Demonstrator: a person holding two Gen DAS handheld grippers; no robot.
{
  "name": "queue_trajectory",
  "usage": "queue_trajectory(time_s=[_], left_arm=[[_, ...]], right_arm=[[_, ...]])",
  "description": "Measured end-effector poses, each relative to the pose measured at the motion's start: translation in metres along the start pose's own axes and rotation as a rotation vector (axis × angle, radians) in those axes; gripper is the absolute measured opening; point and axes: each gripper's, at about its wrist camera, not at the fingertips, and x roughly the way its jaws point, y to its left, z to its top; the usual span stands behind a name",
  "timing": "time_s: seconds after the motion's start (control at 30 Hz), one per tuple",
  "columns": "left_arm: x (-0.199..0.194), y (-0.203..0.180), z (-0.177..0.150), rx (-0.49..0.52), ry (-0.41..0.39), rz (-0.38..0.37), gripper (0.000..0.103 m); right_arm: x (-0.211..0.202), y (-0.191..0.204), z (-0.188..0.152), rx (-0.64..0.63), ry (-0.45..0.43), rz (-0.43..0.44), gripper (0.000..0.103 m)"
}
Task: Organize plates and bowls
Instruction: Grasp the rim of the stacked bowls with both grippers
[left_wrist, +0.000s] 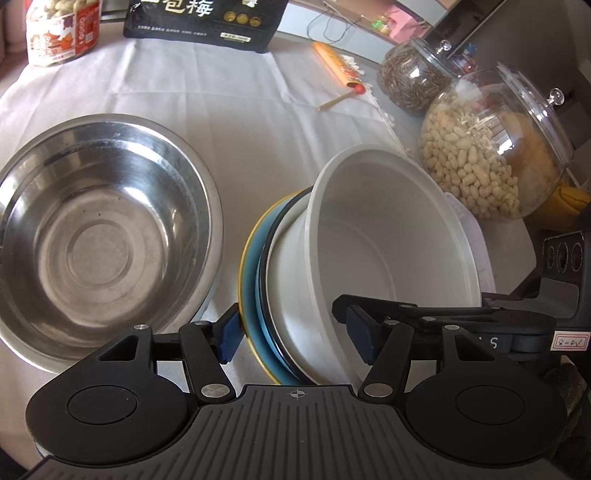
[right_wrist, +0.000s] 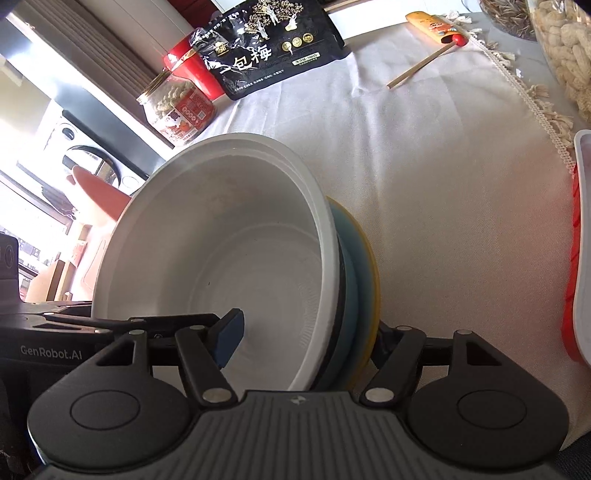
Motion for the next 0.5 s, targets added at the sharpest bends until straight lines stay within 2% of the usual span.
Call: queue_trajectory(time_s=[0.1, 0.33, 0.5], left_arm=[[0.001, -0.001, 0.004, -0.004, -0.007, -0.002, 0.064], [0.01, -0.009, 0.007, 0.011, 0.003, 0.04, 0.065], [0.01, -0.006, 0.009, -0.002, 0.006, 0.033, 0.065]], right_arm=[[0.002, -0.008, 0.005, 0.055, 0.007, 0.025, 0.072], [0.002, -0.007, 0.005, -0.003, 0.002, -0.041, 0.072], [0.002, -0.007, 0.004, 0.003, 0.018, -0.037, 0.07]])
